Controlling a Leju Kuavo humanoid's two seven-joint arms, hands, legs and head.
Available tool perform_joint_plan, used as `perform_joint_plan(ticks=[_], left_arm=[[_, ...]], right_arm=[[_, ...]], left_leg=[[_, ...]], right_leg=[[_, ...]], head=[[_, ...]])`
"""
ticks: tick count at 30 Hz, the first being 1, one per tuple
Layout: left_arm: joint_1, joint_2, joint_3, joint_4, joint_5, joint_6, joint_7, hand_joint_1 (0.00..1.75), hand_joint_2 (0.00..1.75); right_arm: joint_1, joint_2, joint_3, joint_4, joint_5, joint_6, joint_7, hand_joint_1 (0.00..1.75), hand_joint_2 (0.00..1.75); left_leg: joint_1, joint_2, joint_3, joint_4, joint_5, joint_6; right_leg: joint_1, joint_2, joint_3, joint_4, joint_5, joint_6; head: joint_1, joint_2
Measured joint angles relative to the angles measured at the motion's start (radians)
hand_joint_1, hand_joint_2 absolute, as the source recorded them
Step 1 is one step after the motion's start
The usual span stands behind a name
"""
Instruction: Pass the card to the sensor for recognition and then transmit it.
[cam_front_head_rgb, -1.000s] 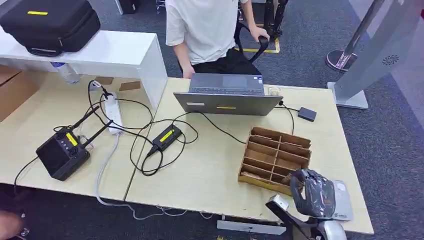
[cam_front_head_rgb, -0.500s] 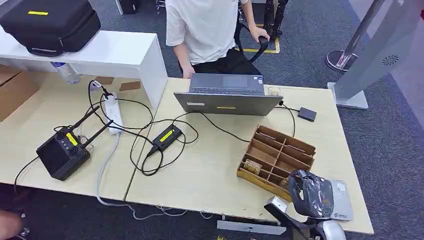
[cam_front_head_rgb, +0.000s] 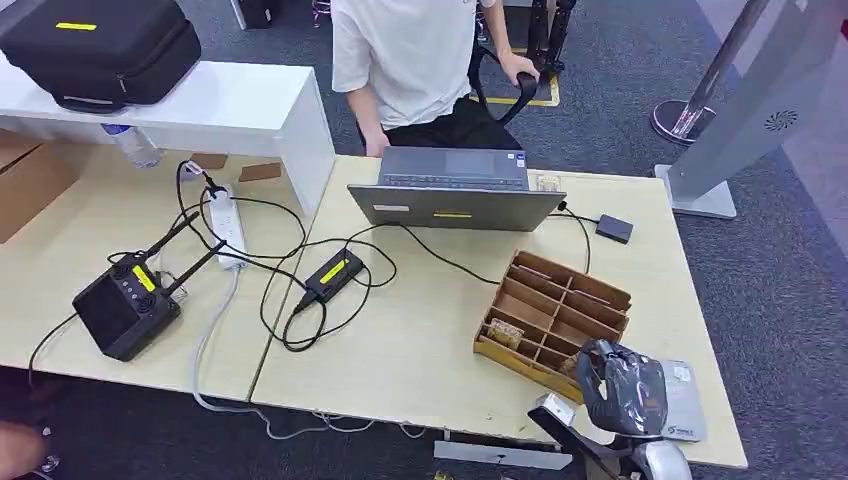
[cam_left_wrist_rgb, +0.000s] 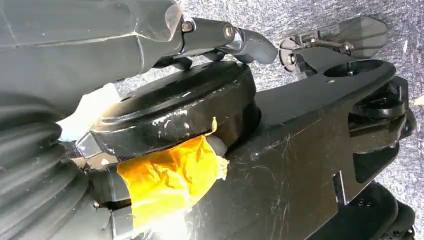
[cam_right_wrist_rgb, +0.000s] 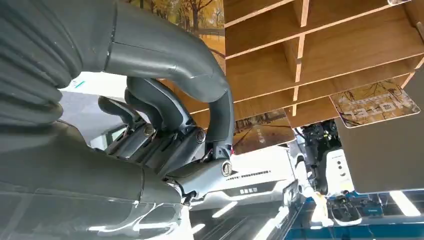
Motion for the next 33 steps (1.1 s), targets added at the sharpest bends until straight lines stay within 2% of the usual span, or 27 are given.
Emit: perform_joint_plan(ticks=[10,16,23,33], left_arm=[[0.000,0.000,-0.019,0.000,-0.008,0.014,-0.018,0.00,1.75],[-0.003,0.000,-0.029,0.000,-0.007,0.018,0.000,0.00,1.75],[-0.008,0.001,-0.050,0.000,-0.008,0.014,0.005,0.00,1.75],[-0.010,0.001,-0.056,0.000,-0.008,0.014,0.005,0.00,1.75]], right_arm=[[-0.001,0.000,0.008,0.000,-0.013,0.000,0.004,1.75,1.75],[-0.013,-0.003,0.015,-0.002,-0.057,0.000,0.000,1.75,1.75],[-0.108,-0.052,0.085,-0.025,-0.111,0.000,0.065,1.75,1.75],[-0.134,-0.079,0.124,-0.032,-0.111,0.000,0.071,1.75,1.75]], left_leg=[[0.000,0.000,0.000,0.000,0.000,0.000],[0.000,0.000,0.000,0.000,0.000,0.000],[0.000,-0.001,0.000,0.000,0.002,0.001],[0.000,-0.001,0.000,0.000,0.002,0.001]], right_leg=[[0.000,0.000,0.000,0.000,0.000,0.000],[0.000,0.000,0.000,0.000,0.000,0.000],[0.000,0.000,0.000,0.000,0.001,0.001],[0.000,0.000,0.000,0.000,0.001,0.001]], head=[[0.000,0.000],[0.000,0.000],[0.000,0.000],[0.000,0.000]])
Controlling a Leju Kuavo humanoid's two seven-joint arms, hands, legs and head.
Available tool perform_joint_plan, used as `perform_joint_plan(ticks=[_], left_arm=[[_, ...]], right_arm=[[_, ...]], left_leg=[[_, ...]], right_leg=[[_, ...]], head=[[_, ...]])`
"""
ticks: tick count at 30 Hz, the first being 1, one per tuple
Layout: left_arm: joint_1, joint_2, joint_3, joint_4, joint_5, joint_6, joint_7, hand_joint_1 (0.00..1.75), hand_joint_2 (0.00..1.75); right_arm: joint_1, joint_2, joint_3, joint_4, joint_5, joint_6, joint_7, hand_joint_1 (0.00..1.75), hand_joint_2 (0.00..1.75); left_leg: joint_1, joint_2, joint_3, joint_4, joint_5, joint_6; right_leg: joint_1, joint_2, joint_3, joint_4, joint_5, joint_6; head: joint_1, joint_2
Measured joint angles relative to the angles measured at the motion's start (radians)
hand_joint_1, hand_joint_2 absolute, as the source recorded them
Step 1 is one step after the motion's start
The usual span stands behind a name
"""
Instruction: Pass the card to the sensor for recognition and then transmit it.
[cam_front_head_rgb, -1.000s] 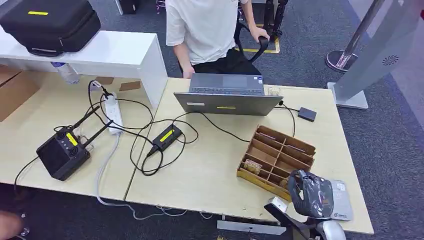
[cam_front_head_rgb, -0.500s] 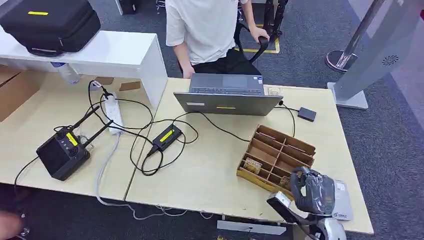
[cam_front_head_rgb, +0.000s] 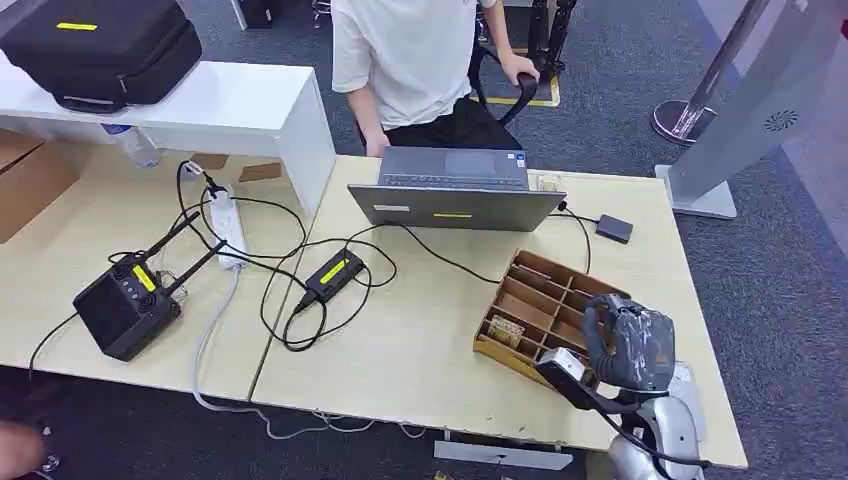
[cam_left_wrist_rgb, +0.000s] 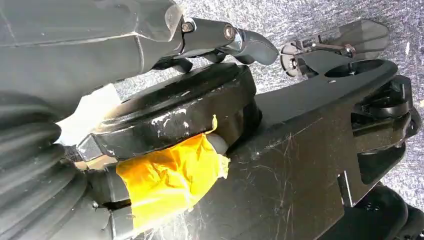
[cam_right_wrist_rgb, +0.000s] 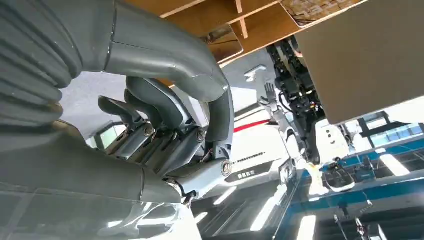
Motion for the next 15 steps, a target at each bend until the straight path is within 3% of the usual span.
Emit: perform_joint_plan(ticks=[12,13,15], left_arm=[[-0.003,0.000,-0.011,0.000,0.001,-0.003,0.000,0.00,1.75],[-0.003,0.000,-0.012,0.000,0.001,-0.003,0.000,0.00,1.75],[-0.003,0.000,-0.013,0.000,0.001,-0.007,-0.005,0.00,1.75]], right_arm=[[-0.054,-0.025,0.038,-0.010,-0.014,0.000,0.021,1.75,1.75],[-0.059,-0.027,0.043,-0.010,-0.014,0.000,0.021,0.00,1.75],[-0.062,-0.029,0.051,-0.011,-0.010,0.000,0.020,0.00,1.75]], left_leg=[[0.000,0.000,0.000,0.000,0.001,-0.001],[0.000,0.000,0.000,0.000,0.001,-0.001],[0.000,0.000,0.000,0.000,0.001,-0.001]], right_leg=[[0.000,0.000,0.000,0.000,0.001,0.001],[0.000,0.000,0.000,0.000,0.001,0.001],[0.000,0.000,0.000,0.000,0.001,0.001]], head=[[0.000,0.000],[0.000,0.000],[0.000,0.000]])
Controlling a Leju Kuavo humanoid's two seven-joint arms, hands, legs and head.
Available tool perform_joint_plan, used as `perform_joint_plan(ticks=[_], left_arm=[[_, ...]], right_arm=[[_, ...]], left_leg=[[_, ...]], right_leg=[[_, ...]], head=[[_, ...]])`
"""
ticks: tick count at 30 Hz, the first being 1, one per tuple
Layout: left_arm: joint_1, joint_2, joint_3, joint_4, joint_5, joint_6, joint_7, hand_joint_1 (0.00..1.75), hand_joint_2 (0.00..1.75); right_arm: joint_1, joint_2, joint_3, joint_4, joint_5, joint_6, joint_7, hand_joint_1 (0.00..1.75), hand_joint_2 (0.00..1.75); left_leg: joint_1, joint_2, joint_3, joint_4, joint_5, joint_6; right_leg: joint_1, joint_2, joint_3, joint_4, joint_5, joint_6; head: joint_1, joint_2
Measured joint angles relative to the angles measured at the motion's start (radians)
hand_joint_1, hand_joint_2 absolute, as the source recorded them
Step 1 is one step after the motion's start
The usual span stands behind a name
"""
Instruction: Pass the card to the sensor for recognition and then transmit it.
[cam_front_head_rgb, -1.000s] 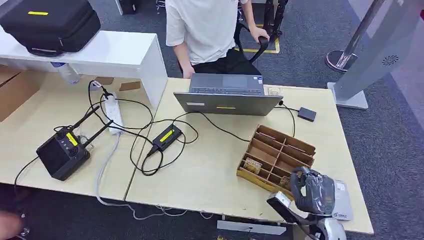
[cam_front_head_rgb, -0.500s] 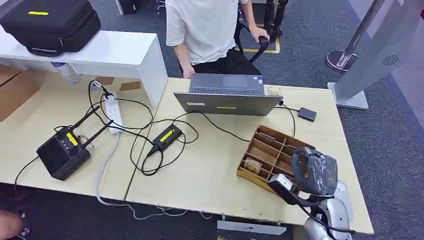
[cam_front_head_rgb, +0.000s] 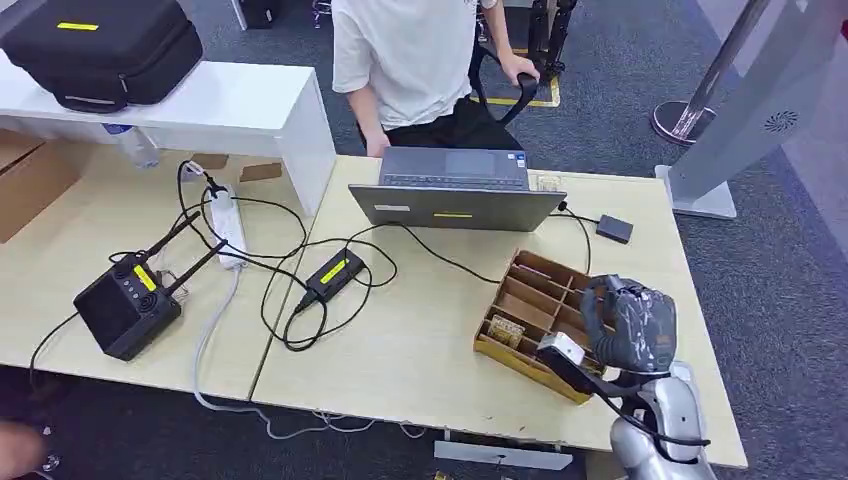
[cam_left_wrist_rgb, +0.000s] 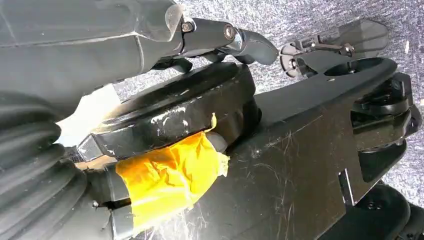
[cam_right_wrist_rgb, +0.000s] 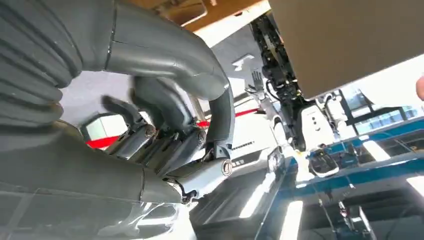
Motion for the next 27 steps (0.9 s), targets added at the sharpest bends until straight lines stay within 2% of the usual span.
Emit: perform_joint_plan(ticks=[4,10,20,27], left_arm=[[0.004,0.000,-0.001,0.000,0.010,0.008,-0.021,0.00,1.75],[0.004,0.001,-0.005,0.000,0.013,0.008,-0.014,0.00,1.75],[0.002,0.001,-0.005,0.000,0.019,0.006,-0.008,0.00,1.75],[0.002,0.002,-0.006,0.000,0.019,0.003,-0.007,0.00,1.75]], right_arm=[[0.011,0.000,0.008,-0.033,0.022,0.000,-0.016,0.00,1.75],[0.015,0.000,0.035,-0.069,0.056,0.000,0.024,0.00,1.75],[0.014,-0.003,0.064,-0.068,0.072,0.000,0.041,0.00,1.75],[-0.007,-0.010,0.082,-0.043,0.107,0.000,0.079,0.00,1.75]], left_leg=[[0.000,0.000,0.000,0.000,0.000,0.000],[0.000,0.000,0.000,0.000,0.000,0.000],[0.000,0.000,0.000,0.000,0.000,0.000],[0.000,0.000,0.000,0.000,0.000,0.000]], right_leg=[[0.000,0.000,0.000,0.000,0.000,0.000],[0.000,0.000,0.000,0.000,0.000,0.000],[0.000,0.000,0.000,0.000,0.000,0.000],[0.000,0.000,0.000,0.000,0.000,0.000]], head=[[0.000,0.000],[0.000,0.000],[0.000,0.000],[0.000,0.000]])
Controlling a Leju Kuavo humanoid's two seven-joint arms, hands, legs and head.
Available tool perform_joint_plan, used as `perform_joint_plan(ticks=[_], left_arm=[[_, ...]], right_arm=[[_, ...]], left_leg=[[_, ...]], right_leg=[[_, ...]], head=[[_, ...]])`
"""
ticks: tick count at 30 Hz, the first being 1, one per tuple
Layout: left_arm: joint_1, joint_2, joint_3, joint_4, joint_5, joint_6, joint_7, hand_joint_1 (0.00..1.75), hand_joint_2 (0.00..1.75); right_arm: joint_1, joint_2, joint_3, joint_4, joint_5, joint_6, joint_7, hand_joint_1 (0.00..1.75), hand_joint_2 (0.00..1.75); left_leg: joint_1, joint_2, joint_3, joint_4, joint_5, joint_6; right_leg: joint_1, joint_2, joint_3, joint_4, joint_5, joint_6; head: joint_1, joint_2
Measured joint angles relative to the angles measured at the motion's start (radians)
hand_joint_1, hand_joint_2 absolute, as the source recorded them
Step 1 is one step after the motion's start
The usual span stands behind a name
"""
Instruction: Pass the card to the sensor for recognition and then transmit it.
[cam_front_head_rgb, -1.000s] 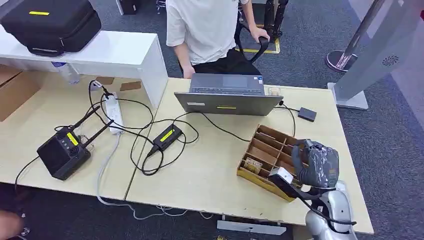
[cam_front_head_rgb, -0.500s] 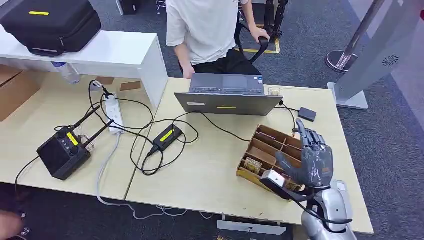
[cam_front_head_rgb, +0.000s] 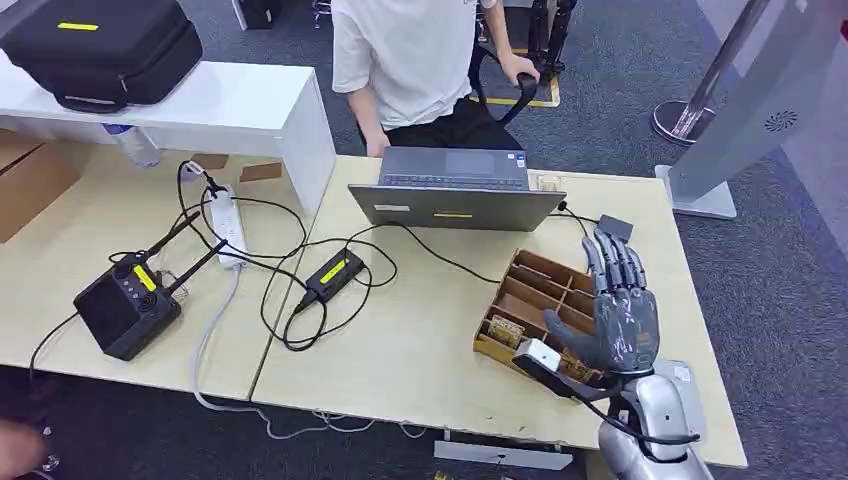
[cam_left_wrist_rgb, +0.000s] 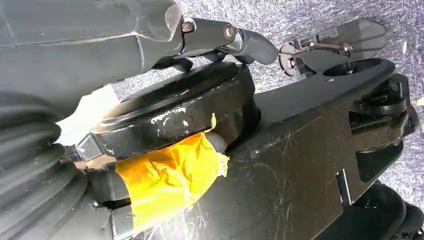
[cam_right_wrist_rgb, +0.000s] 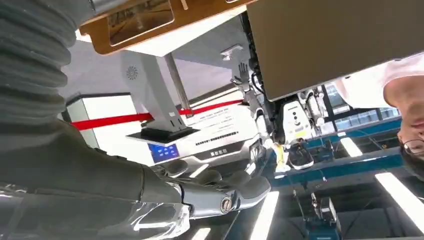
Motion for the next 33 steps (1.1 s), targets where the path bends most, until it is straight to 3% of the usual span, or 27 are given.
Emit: perform_joint_plan(ticks=[9,19,33], left_arm=[[0.000,0.000,0.000,0.000,0.000,0.000,0.001,0.00,1.75],[-0.005,0.002,-0.020,0.000,-0.002,-0.003,0.005,0.00,1.75],[-0.008,0.003,-0.035,0.000,0.010,-0.007,0.010,0.00,1.75]], right_arm=[[-0.008,-0.001,0.004,0.018,0.001,0.000,0.001,0.00,1.75],[-0.078,-0.003,-0.003,0.094,0.120,0.000,0.052,0.00,1.75],[-0.129,-0.041,-0.019,0.180,0.127,0.000,0.079,0.00,1.75]], left_leg=[[0.000,0.000,0.000,0.000,0.000,0.000],[0.000,0.000,0.000,0.000,0.001,0.000],[0.000,0.000,0.000,0.000,0.001,0.000]], right_leg=[[0.000,0.000,0.000,0.000,0.000,0.000],[0.000,0.000,0.000,0.000,0.000,0.000],[0.000,0.000,0.000,0.000,0.001,0.000]], head=[[0.000,0.000],[0.000,0.000],[0.000,0.000]])
